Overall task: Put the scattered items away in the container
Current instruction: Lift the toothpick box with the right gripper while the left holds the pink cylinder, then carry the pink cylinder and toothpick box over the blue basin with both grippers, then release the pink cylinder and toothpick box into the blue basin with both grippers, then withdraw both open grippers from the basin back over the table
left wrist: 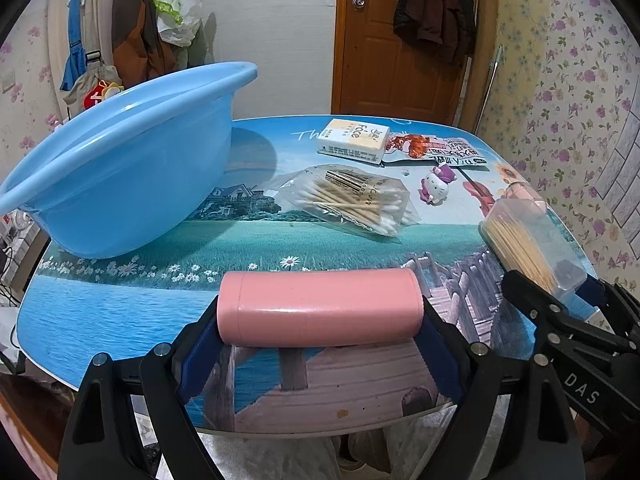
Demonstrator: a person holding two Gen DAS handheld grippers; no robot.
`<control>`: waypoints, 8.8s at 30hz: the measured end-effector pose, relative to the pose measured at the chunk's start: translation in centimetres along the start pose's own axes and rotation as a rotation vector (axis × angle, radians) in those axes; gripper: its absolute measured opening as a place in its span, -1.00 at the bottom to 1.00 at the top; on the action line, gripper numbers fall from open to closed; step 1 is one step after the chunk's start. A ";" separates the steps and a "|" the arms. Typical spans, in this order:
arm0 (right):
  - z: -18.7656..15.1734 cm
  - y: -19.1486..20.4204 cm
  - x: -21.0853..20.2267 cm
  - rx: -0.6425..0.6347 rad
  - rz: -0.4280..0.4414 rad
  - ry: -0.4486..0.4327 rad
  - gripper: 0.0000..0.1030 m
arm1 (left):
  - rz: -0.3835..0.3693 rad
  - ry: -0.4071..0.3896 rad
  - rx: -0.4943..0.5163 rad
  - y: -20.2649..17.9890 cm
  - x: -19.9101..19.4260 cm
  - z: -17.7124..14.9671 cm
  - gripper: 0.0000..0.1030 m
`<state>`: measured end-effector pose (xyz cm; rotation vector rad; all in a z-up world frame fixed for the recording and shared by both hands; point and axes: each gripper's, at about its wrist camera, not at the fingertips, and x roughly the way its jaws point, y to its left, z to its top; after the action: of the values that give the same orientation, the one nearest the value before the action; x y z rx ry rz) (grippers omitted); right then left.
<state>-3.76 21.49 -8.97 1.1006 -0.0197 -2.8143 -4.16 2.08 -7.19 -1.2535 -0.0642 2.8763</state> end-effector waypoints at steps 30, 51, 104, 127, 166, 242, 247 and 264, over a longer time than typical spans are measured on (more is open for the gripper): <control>1.6 1.0 -0.4 -0.078 0.004 -0.128 0.23 | 0.028 -0.028 0.006 -0.1 -0.7 0.1 0.68; 2.2 1.4 -5.4 -0.022 -0.026 -0.158 0.22 | 0.011 -0.131 -0.010 1.3 -6.3 1.3 0.68; 9.9 22.0 -7.9 -0.237 0.258 -0.217 0.22 | 0.204 -0.226 -0.113 17.5 -13.5 6.8 0.68; 14.1 27.8 -4.7 -0.252 0.250 -0.158 0.23 | 0.195 -0.157 -0.129 21.7 -10.1 10.6 0.68; 14.9 22.2 -2.5 -0.174 0.192 -0.147 0.23 | 0.158 0.079 -0.020 16.8 0.2 10.6 0.69; 12.4 33.5 4.5 -0.240 0.068 0.132 0.33 | 0.181 -0.081 -0.144 26.3 -8.9 7.4 0.88; 12.8 33.5 4.1 -0.238 0.052 0.109 0.62 | 0.183 -0.083 -0.146 26.2 -9.1 7.4 0.88; 13.2 31.1 -1.8 -0.244 0.093 -0.015 0.62 | 0.180 -0.109 -0.116 23.0 -10.7 7.9 0.88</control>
<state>-8.07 -9.64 3.67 0.9952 0.2575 -2.6554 -2.37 -21.39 5.11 -1.1757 -0.1271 3.1364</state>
